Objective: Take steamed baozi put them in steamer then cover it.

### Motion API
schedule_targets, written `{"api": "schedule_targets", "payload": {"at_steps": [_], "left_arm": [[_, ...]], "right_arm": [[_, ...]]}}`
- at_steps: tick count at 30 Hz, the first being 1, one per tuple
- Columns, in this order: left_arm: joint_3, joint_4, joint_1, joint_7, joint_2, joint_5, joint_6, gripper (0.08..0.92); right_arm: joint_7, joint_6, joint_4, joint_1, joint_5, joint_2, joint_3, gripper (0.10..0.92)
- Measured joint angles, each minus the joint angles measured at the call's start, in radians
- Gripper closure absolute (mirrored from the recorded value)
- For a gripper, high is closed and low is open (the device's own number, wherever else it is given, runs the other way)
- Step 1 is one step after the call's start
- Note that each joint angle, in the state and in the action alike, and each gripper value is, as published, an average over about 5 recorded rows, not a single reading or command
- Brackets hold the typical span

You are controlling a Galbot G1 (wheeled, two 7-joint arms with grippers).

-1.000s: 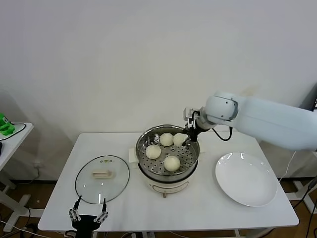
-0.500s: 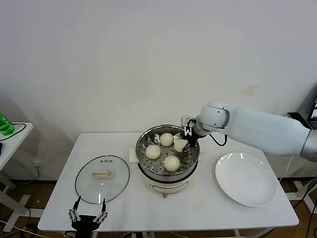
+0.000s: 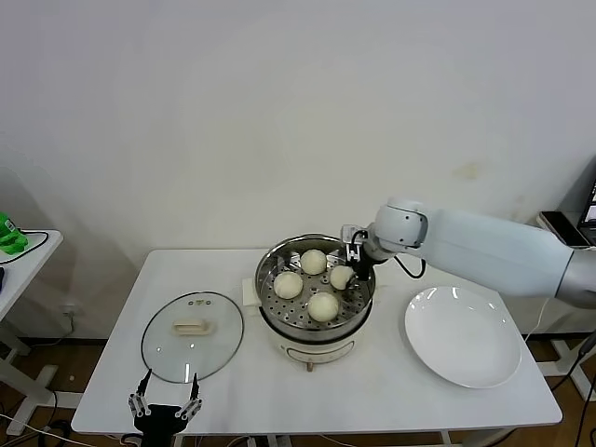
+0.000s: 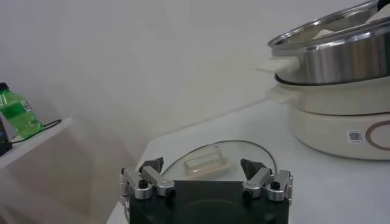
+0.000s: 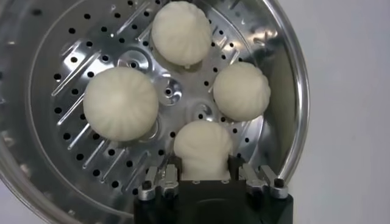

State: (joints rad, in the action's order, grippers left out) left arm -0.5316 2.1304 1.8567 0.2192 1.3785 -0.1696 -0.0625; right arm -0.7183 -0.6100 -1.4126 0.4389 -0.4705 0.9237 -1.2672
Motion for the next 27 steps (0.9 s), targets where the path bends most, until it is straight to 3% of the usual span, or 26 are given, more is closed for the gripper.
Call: {"api": "schedule_targets", "payload": {"at_steps": [13,27], "left_arm": [[0.0,0.005,0.004,0.001,0.002,-0.001,0.0,0.177],[-0.018,-0.002,-0.015,-0.001,-0.019,0.028,-0.007,0.177]], "right_arm": [[-0.003,-0.001,-0.01,0.007,-0.003,-0.007,0.015,0.22],[0.009,-0.003,-0.084,0.074,-0.041,-0.065,0.055,0.203]]}}
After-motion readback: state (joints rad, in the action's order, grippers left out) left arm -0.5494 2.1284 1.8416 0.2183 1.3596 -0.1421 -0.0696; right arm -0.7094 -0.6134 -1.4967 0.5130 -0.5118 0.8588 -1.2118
